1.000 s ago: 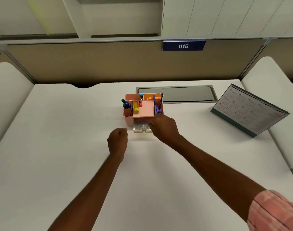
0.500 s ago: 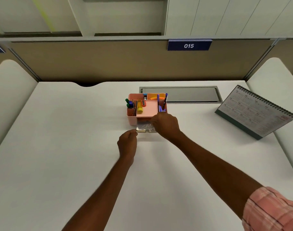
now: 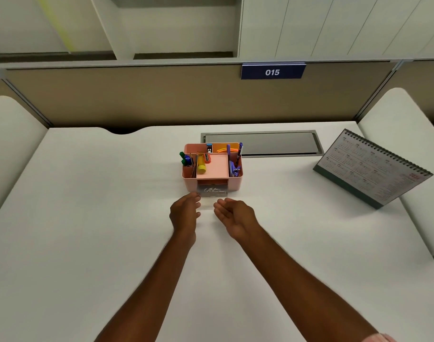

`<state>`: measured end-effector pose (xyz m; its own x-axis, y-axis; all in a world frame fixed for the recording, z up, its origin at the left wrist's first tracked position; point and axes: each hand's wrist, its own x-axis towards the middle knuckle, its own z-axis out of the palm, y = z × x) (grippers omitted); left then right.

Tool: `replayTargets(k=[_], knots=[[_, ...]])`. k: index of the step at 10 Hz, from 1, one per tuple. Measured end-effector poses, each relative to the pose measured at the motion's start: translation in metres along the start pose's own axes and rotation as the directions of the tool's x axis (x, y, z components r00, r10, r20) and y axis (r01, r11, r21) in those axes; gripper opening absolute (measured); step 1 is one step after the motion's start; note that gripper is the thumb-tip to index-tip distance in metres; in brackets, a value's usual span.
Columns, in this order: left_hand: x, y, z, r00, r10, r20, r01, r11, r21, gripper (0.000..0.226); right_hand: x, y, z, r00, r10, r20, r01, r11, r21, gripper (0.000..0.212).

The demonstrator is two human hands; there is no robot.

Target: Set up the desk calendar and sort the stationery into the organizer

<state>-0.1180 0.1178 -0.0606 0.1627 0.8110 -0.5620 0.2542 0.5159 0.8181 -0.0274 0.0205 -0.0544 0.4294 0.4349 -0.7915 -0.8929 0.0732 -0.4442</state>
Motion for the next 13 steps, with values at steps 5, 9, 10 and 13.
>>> replayTargets(k=[5,9,10,13], knots=[[0.017,0.024,0.018,0.99,-0.106,0.095,0.121,0.978,-0.168,0.036,0.02,-0.021,0.028,0.998,-0.048,-0.046,0.053,0.992,0.115,0.042],[0.011,0.026,0.02,0.973,-0.149,0.177,0.187,0.955,-0.229,0.039,0.023,-0.022,0.027,0.998,-0.056,-0.039,0.059,0.997,0.057,0.033],[0.006,0.025,0.021,0.972,-0.152,0.178,0.192,0.953,-0.235,0.04,0.021,-0.024,0.019,0.999,-0.028,-0.031,0.03,0.998,0.047,0.031],[-0.029,0.027,0.029,0.949,-0.172,0.263,0.241,0.935,-0.262,0.042,-0.021,-0.052,-0.001,0.998,-0.056,-0.008,0.057,0.988,0.14,0.029]])
